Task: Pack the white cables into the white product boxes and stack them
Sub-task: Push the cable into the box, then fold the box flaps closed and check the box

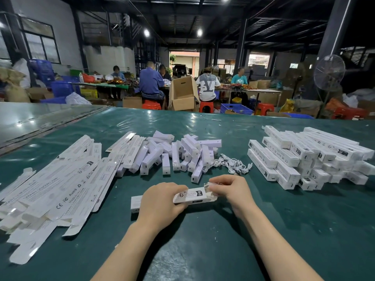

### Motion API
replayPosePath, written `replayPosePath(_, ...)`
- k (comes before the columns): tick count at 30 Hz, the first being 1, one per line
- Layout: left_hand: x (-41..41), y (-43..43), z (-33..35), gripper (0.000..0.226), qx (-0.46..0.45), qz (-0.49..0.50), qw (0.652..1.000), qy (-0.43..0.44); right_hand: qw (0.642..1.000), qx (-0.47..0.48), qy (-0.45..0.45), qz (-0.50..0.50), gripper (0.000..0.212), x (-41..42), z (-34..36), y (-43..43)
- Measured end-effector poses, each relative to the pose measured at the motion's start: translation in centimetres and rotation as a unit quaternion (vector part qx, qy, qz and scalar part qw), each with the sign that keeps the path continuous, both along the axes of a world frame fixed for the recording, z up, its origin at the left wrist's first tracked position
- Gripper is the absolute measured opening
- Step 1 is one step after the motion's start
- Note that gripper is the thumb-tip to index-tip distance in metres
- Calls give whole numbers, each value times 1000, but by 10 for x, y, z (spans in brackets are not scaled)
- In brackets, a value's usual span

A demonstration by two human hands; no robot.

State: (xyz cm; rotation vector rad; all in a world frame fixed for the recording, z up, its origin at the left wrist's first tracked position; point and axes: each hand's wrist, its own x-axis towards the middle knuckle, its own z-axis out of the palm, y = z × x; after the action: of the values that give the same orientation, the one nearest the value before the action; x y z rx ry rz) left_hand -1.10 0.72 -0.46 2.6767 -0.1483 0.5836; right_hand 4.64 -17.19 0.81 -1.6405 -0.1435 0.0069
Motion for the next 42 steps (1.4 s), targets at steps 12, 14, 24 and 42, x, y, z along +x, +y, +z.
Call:
replayPosePath(12, -2, 2, -5, 29, -29, 49, 997, -56, 995, 51, 79, 26, 18, -6, -5, 13)
replayPosePath(14, -3, 2, -4, 29, -31, 48, 996, -61, 995, 43, 82, 43, 18, -6, -3, 12)
replayPosePath(24, -4, -1, -2, 34, -70, 11, 995, -65, 991, 96, 74, 54, 17, -8, -1, 11)
replayPosePath(42, -4, -4, -3, 29, -80, 103, 988, -80, 999, -16, 23, 45, 20, -9, -8, 14)
